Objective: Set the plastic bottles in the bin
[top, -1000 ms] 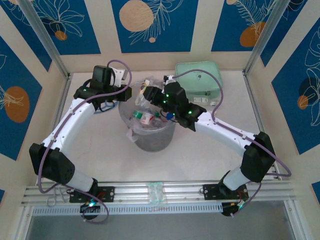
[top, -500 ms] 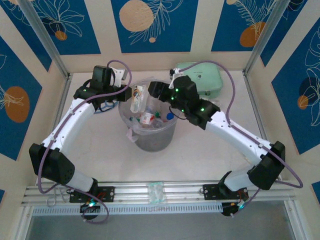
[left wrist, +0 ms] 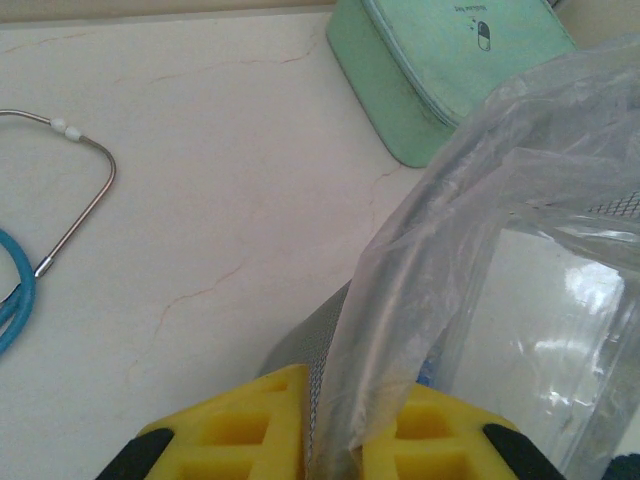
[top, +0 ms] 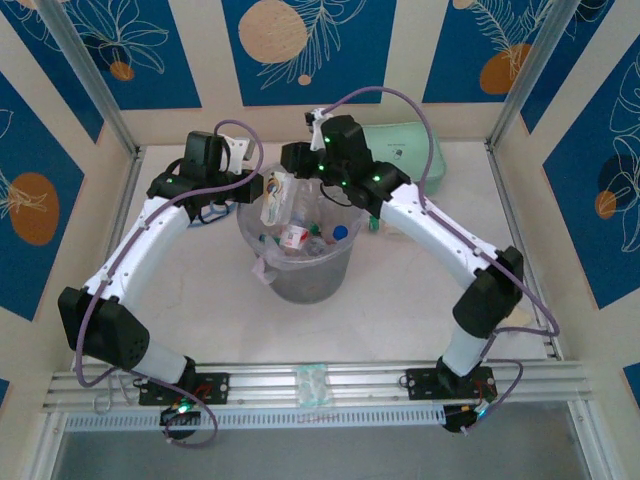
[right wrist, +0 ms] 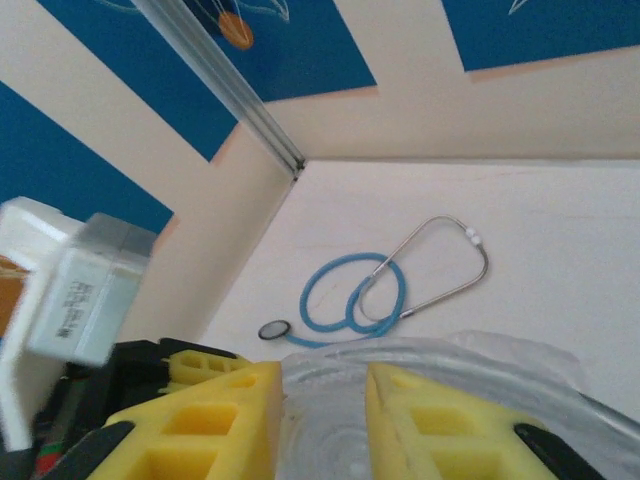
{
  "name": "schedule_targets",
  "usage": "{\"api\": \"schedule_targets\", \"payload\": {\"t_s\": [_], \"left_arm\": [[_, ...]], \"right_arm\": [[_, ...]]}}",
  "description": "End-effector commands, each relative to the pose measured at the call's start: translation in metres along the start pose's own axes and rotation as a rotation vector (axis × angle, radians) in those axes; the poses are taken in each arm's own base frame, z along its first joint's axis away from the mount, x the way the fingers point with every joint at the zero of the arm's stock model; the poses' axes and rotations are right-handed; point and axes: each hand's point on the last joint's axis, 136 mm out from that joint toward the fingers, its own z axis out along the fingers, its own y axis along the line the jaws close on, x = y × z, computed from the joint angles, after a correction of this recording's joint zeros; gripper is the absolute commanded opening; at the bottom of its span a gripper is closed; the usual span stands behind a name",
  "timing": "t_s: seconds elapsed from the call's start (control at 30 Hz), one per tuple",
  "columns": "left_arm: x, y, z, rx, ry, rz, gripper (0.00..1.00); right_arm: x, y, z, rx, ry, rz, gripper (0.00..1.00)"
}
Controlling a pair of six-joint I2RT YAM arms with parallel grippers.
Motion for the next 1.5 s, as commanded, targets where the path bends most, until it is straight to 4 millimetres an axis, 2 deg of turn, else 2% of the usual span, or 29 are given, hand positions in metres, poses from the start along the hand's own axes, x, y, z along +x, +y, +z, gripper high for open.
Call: {"api": "schedule_targets", "payload": {"t_s": [0.0, 0.13, 0.3, 0.47, 0.63, 0.8, 0.9, 1.03, 1.17, 1.27, 1.47], "left_arm": [[-0.01, -0.013, -0.006, 0.045, -0.055, 0.05, 0.01], [-0.011, -0.013, -0.006, 0.045, -0.057, 0.05, 0.0], [-0.011, -0.011, -0.006, 0.037, -0.057, 0.05, 0.0], [-0.011, -0.012, -0.006, 0.042, -0.057, 0.049, 0.0], [-0.01, -0.013, -0.005, 0.047, -0.054, 0.048, 0.0], [-0.011, -0.013, -0.005, 0.049, -0.057, 0.047, 0.0], [-0.011, -0.013, -0.006, 0.044, -0.062, 0.05, 0.0], [-0.011, -0.012, -0.006, 0.04, -0.061, 0.05, 0.0], [-0.012, -0.012, -0.006, 0.042, -0.062, 0.051, 0.0], [-0.011, -0.011, -0.007, 0.036, -0.063, 0.053, 0.0], [-0.012, -0.012, -0.007, 0.041, -0.063, 0.056, 0.0]], "right_arm": [[0.007, 0.007, 0.003, -0.022, 0.064, -0.065, 0.23], [0.031, 0.0, 0.001, -0.016, 0.125, -0.055, 0.15], [0.062, -0.008, -0.014, -0.01, 0.188, -0.037, 0.12], [0.084, -0.009, -0.026, 0.0, 0.256, -0.026, 0.11], [0.106, -0.009, -0.012, 0.003, 0.339, 0.005, 0.12], [0.128, -0.009, 0.016, 0.037, 0.438, 0.033, 0.17], [0.145, -0.018, 0.028, 0.078, 0.486, 0.075, 0.18], [0.166, -0.033, 0.033, 0.143, 0.533, 0.11, 0.19], [0.175, -0.055, 0.033, 0.246, 0.551, 0.076, 0.2], [0.177, -0.075, 0.025, 0.359, 0.554, 0.013, 0.2], [0.163, -0.101, 0.002, 0.471, 0.513, -0.015, 0.21]]}}
